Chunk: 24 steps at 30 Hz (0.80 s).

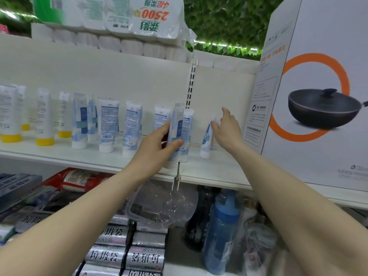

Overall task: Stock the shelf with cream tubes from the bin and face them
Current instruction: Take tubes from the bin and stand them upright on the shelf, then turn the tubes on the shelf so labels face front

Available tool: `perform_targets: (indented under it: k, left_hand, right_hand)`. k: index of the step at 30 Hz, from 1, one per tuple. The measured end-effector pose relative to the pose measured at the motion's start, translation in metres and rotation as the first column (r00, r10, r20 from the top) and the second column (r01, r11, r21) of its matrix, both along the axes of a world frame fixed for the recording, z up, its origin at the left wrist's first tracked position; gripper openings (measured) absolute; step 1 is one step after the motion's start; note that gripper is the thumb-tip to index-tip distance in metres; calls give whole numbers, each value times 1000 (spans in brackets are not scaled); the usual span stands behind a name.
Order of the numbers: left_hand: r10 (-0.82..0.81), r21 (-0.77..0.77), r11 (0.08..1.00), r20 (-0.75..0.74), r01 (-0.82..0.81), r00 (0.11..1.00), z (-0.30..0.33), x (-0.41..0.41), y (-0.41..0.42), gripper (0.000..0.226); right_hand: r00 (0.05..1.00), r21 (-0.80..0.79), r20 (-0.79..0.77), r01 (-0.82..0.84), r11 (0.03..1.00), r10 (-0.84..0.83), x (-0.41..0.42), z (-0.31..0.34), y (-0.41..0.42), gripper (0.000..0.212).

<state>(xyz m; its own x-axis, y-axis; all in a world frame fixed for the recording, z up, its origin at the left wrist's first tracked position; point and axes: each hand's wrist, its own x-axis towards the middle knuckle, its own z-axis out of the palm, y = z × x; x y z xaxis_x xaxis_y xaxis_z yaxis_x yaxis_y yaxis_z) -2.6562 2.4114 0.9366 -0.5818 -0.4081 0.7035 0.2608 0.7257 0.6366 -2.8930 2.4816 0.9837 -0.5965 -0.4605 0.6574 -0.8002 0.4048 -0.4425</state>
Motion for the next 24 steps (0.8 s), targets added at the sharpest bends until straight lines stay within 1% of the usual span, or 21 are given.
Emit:
perform_targets:
  k: [2,4,5,8,10,12,13,15,16,18,20,22,24]
  left_hand:
    - [-18,4,1000,-7,18,1000,5,-11,8,45]
    - [-23,3,1000,1,23,1000,10,-27,18,46]
    - [-18,-5,1000,15,18,1000,11,-35,22,47]
    - [15,-38,999,59,-13,998,9,-62,34,47]
    - [55,-43,998,84,-51,995,4,-80,40,39]
    - [125,-62,991,111,-119,986,1,-94,45,30]
    - [149,-62,988,117,-142,982,1,-100,46,32]
    - [162,-27,987,127,-159,979,1,-107,47,50]
    - [166,-11,986,138,-166,976,2,-109,47,60]
    - [178,-18,984,161,-178,971,3,-111,46,67]
    - [201,-65,979,166,-192,966,3,-109,43,62]
    - [226,-125,970,164,-207,960,2,-103,39,57]
    - [261,-198,953,162,-228,952,-2,-96,35,57]
  right_hand:
    - [994,-85,-100,-43,995,34,6,13,14,43]
    - [975,-83,-208,-97,992,78,15,29,28,33]
    - [965,-67,-240,-127,990,108,20,36,36,31]
    - [955,-11,-229,-194,981,187,34,51,54,32]
    - [962,48,-163,-212,976,217,39,55,64,37]
    - [967,104,-80,-231,967,240,39,55,70,46]
    - [968,127,-50,-238,963,246,38,53,72,50]
    - [969,161,-33,-238,958,246,35,49,72,50]
    - [971,176,-48,-223,959,235,33,47,70,47]
    - [974,209,-86,-190,959,211,31,43,66,40]
    - [969,225,-132,-174,959,207,31,41,62,36]
    - [954,246,-221,-145,958,201,30,39,59,36]
    - [942,230,-280,-123,965,187,30,36,57,37]
